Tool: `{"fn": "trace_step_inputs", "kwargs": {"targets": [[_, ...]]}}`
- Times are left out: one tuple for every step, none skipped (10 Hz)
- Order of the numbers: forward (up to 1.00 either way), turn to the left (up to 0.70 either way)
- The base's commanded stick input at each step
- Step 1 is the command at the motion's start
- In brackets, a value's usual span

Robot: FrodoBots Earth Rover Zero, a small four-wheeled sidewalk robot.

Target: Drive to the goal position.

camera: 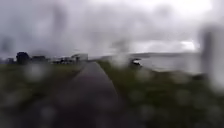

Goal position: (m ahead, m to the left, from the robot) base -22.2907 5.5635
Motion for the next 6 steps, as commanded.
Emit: {"fn": "trace_step_inputs", "kwargs": {"targets": [[0.0,0.7],[0.0,0.7],[0.0,0.7],[0.0,0.7],[0.0,0.7],[0.0,0.7]]}}
